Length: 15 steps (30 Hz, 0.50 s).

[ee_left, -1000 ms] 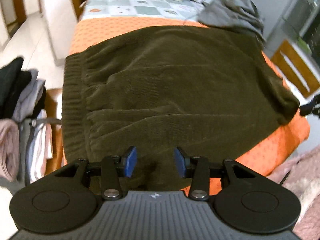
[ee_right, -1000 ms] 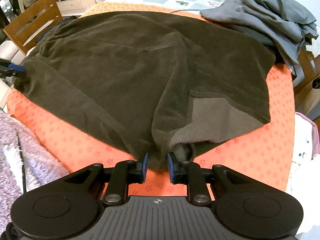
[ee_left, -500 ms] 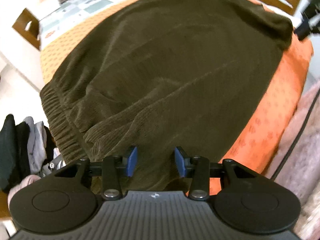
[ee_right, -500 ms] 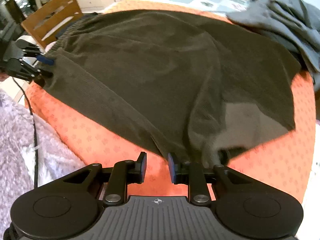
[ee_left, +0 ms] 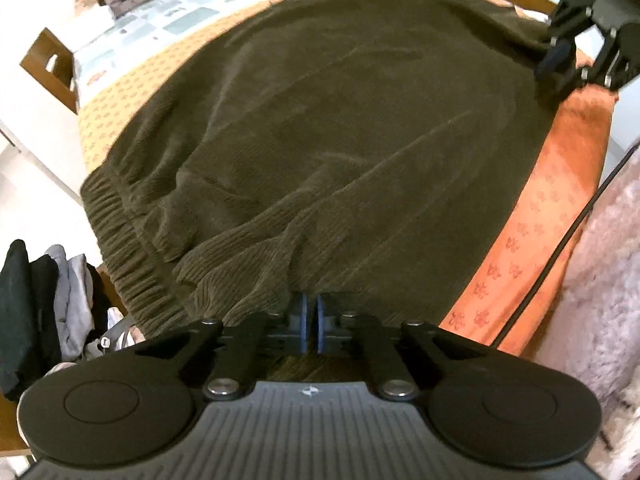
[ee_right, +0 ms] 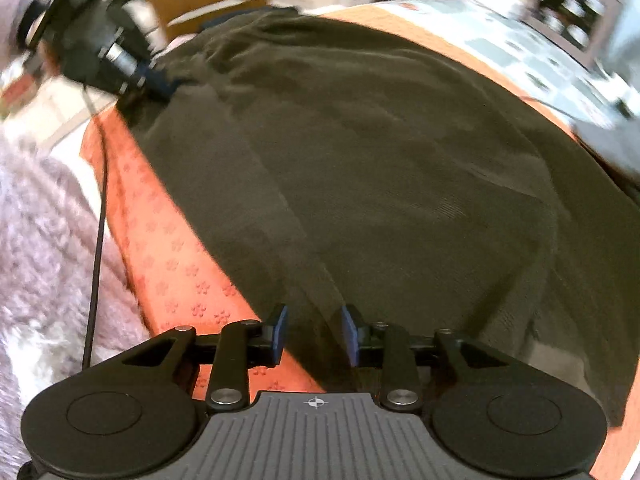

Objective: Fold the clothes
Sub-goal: 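Lower the olive trousers onto the orange mat with both grippers, then open both grippers and release the trousers flat on the mat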

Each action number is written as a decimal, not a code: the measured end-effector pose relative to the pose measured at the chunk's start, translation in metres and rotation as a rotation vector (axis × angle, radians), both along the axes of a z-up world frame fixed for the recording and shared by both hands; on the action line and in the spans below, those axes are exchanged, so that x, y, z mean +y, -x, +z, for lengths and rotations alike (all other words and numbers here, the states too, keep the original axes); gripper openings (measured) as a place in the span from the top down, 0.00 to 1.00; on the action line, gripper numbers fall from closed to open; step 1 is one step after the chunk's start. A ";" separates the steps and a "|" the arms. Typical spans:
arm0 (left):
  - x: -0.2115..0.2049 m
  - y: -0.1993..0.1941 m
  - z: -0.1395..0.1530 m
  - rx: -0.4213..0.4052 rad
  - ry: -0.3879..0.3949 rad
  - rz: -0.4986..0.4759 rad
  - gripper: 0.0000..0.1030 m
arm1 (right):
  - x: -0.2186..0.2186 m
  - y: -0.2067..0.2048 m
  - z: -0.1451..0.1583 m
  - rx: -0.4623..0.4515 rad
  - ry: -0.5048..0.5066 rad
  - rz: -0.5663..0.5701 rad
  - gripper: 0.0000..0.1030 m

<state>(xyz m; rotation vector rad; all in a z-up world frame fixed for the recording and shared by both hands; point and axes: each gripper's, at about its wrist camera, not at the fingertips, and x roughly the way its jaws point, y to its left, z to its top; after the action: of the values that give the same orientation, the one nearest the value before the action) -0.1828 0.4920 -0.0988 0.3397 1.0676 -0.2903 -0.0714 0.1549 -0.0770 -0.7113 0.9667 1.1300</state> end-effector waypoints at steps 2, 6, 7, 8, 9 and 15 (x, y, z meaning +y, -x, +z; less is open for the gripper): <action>0.001 0.004 0.008 -0.024 0.017 0.018 0.95 | 0.004 0.002 -0.005 -0.011 0.016 0.041 0.68; 0.000 0.014 0.032 -0.081 0.056 0.064 0.95 | 0.008 0.002 -0.012 -0.039 0.038 0.091 0.68; 0.001 0.016 0.037 -0.096 0.066 0.078 0.95 | 0.008 0.001 -0.013 -0.043 0.036 0.099 0.68; 0.003 0.018 0.043 -0.112 0.083 0.099 0.96 | 0.008 0.001 -0.014 -0.043 0.039 0.108 0.69; 0.005 0.020 0.049 -0.128 0.100 0.121 0.96 | 0.008 0.000 -0.015 -0.042 0.042 0.117 0.69; 0.009 0.033 0.070 -0.201 0.142 0.219 0.96 | 0.016 0.005 -0.014 -0.055 -0.001 0.163 0.69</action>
<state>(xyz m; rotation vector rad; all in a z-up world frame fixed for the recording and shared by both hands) -0.2163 0.5005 -0.0285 0.1202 0.8719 -0.1318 -0.0769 0.1713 -0.0907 -0.8277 0.8735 1.2462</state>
